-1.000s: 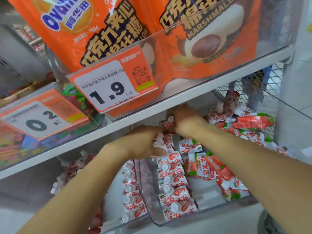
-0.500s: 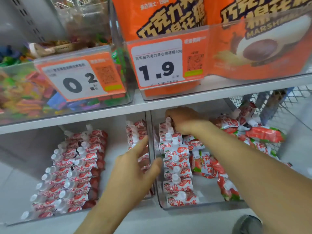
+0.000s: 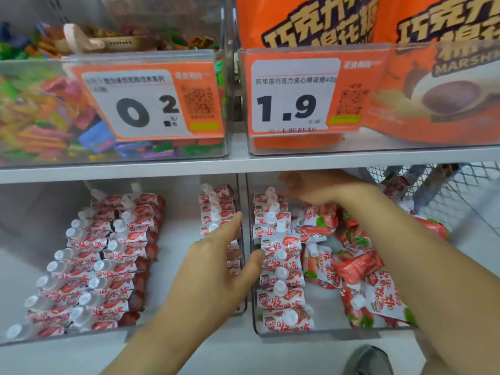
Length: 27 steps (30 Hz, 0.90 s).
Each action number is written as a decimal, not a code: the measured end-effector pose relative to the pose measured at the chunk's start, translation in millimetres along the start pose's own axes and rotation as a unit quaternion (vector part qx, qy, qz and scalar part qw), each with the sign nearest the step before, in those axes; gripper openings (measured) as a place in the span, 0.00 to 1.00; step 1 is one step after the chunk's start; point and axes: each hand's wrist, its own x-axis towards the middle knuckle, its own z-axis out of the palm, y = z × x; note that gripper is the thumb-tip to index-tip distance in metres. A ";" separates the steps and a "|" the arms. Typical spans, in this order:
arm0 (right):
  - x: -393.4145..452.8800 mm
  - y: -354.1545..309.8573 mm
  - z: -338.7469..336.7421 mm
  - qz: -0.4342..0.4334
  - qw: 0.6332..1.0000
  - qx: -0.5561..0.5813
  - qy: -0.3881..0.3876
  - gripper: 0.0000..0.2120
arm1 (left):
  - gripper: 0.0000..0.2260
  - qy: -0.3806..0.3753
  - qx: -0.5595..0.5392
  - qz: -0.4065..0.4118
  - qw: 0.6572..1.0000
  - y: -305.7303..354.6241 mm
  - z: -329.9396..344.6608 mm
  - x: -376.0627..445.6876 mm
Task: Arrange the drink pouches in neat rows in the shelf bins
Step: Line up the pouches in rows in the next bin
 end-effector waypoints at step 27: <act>-125.0 -4.7 51.4 0.050 0.852 0.515 0.084 0.19 | 0.17 0.147 0.017 0.191 0.970 40.1 -9.7 5.8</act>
